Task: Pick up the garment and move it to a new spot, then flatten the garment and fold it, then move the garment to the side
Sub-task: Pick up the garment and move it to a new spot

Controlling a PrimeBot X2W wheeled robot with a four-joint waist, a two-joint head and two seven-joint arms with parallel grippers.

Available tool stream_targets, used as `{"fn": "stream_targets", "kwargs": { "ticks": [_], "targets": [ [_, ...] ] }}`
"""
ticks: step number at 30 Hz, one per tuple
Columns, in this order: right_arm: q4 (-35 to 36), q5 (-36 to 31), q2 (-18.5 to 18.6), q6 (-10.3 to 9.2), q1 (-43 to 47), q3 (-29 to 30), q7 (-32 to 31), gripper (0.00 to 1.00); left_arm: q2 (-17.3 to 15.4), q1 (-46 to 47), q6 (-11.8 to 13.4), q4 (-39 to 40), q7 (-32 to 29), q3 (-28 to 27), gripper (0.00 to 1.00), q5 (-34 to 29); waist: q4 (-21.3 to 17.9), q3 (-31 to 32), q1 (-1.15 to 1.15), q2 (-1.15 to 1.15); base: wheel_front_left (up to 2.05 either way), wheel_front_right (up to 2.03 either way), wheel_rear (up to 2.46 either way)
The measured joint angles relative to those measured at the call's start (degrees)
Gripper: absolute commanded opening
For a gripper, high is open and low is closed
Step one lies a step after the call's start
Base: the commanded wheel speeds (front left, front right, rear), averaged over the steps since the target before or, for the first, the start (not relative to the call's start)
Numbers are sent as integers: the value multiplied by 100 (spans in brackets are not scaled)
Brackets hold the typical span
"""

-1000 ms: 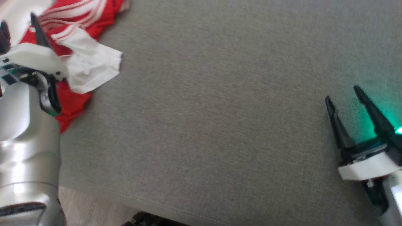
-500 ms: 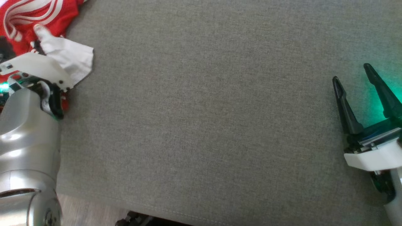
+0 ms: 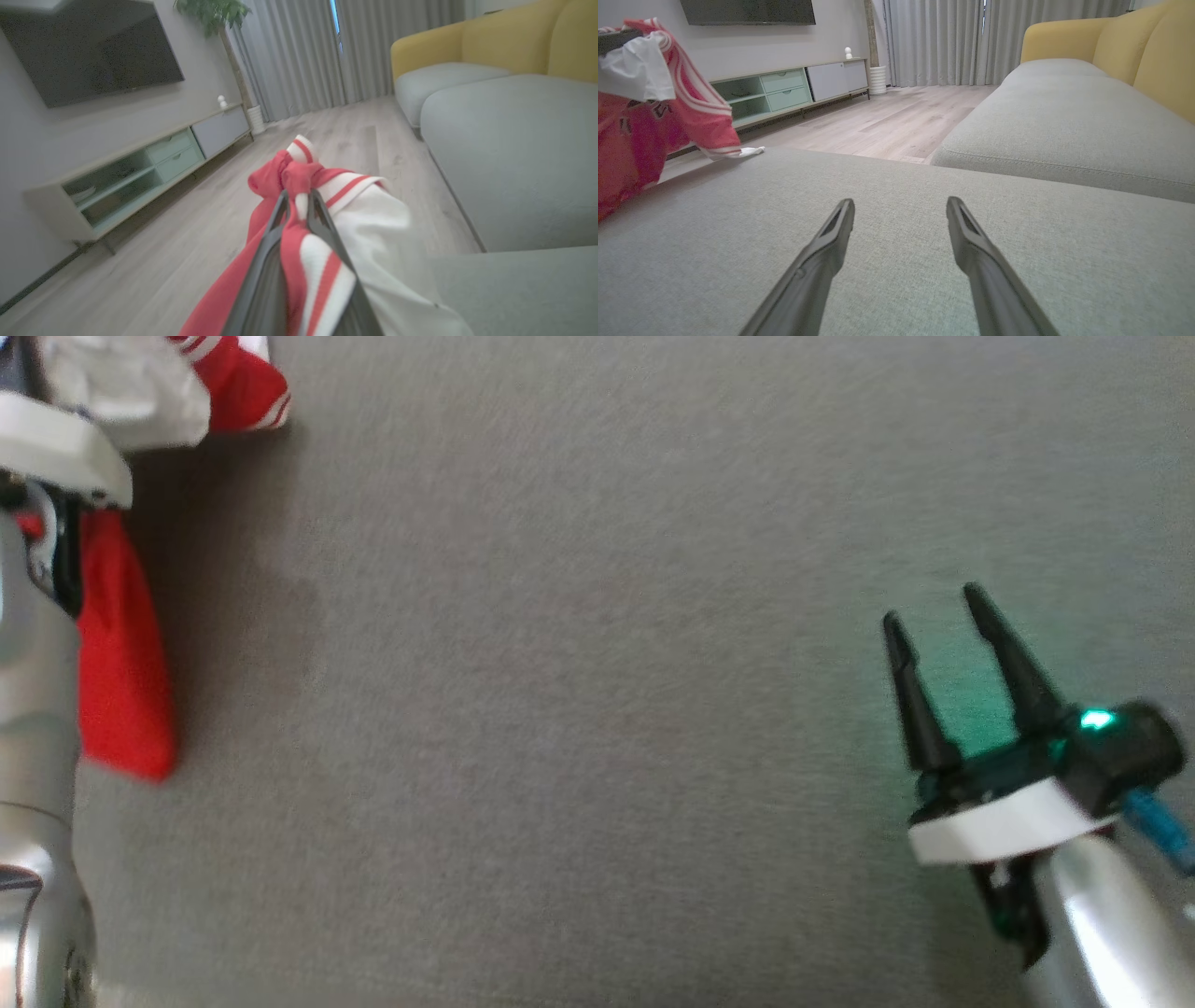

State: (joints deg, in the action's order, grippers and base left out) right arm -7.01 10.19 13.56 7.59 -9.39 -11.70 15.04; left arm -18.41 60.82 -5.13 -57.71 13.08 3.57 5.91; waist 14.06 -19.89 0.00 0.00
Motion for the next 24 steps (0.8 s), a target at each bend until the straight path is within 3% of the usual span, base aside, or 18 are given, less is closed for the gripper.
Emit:
{"fn": "stream_targets", "kwargs": {
  "ticks": [8,16,20,24],
  "targets": [
    [-122,60,-548,0,628,-38,-13,100,-135,0,-189,1163,-303,455,0,-82,-807,859,-1,0,0,0,0],
    [-127,90,-764,0,887,-55,-19,100,-96,-36,-202,2315,-657,735,0,269,-1767,1402,-1,0,0,0,0],
    [-131,91,-789,0,1017,-55,-24,100,21,-220,-204,2706,-901,958,0,464,-2263,1615,-1,0,0,0,0],
    [-115,91,-826,0,1123,-25,-24,100,461,-983,-245,2960,-1057,1566,0,725,-2691,1703,-1,0,0,0,0]
  ]
}}
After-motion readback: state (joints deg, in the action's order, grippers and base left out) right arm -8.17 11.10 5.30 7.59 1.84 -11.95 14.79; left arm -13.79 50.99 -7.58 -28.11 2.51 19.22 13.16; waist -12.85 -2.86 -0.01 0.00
